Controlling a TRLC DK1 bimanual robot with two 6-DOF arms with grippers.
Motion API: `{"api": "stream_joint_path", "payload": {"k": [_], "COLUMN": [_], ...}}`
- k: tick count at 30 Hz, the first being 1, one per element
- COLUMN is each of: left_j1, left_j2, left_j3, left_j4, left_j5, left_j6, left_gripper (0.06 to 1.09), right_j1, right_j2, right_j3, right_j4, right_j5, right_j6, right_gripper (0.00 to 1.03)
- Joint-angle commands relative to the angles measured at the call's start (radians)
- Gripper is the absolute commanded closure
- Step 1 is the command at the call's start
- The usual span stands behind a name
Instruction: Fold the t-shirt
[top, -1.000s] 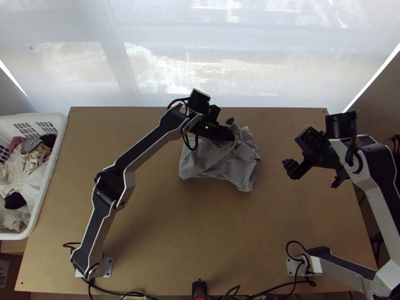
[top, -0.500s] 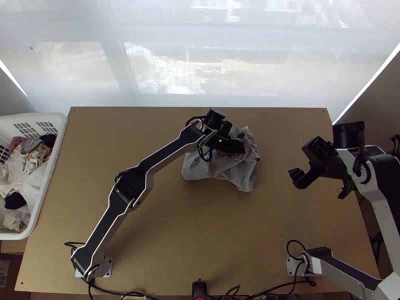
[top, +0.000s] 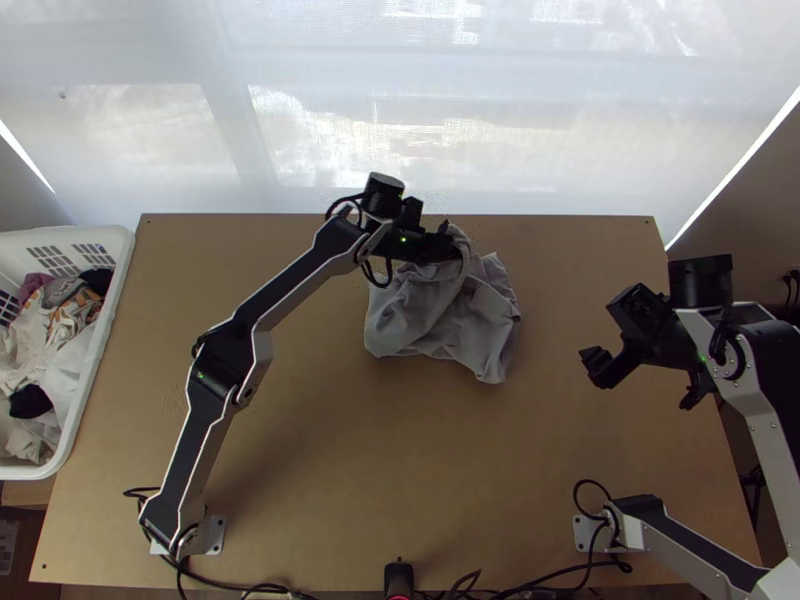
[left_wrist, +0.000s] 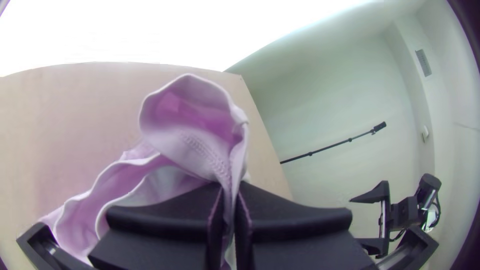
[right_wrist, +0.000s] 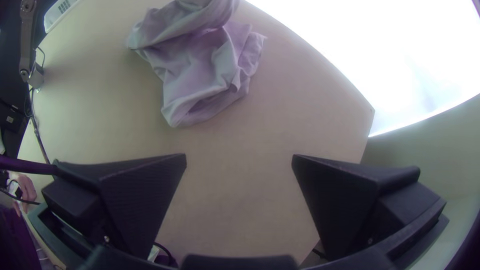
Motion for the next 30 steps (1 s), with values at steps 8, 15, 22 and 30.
{"api": "stream_joint_path", "payload": {"k": [8,15,22,30], "left_j1": [-0.041,-0.083,-0.119,-0.095], "left_j2": [0.053,0.121,0.035,-0.211], "left_j3": [0.019,0.033,0.031,-0.028], "left_j4": [0.032,0.084,0.098,0.009], "left_j5": [0.016,0.024,0.036,0.033], "left_j6": [-0.008,-0.037,-0.114,-0.111], "left_gripper": [1.05,1.00,0.26,0.10], "right_j1": [0.004,0.000,0.000,0.024], "right_j2": [0.035,0.052,0.058,0.061], "right_j3": [0.010,0.036,0.030,0.051], "right_j4": [0.010,0.003,0.005,0.008], "right_j5": [0.005,0.015,0.014,0.015], "right_j6": [-0.001,-0.001,0.003,-0.006], "right_gripper": [0.04,0.04,0.04,0.04]}}
